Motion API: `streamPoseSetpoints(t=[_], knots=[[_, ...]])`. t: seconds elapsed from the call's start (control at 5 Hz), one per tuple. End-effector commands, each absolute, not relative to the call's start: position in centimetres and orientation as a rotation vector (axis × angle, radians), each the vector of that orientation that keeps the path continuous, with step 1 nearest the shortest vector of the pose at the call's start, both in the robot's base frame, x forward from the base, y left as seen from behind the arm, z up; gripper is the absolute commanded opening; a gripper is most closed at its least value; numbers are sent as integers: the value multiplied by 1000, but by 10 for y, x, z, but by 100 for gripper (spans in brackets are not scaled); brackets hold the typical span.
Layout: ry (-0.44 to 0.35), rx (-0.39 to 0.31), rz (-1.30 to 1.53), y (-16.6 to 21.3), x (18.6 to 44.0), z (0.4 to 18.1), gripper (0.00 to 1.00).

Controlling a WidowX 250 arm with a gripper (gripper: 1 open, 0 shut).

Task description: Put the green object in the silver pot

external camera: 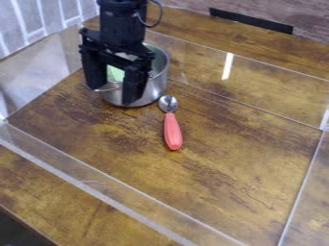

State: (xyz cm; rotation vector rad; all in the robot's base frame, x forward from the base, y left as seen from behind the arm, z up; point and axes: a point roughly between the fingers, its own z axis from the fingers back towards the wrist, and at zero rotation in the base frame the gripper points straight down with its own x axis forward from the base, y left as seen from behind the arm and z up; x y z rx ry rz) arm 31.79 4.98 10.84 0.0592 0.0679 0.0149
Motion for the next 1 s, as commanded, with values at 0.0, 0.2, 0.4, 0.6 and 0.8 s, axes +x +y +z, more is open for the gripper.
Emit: streamPoseSetpoints(t=[0.0, 0.2, 0.4, 0.6, 0.8], knots=[[-10, 74, 44, 72, 329, 127, 100], [-32, 80, 63, 84, 337, 130, 100], [-46, 80, 43, 81, 354, 142, 100], [-57, 75, 16, 76, 368, 154, 100], [-57, 70, 20, 71, 373, 150, 100]])
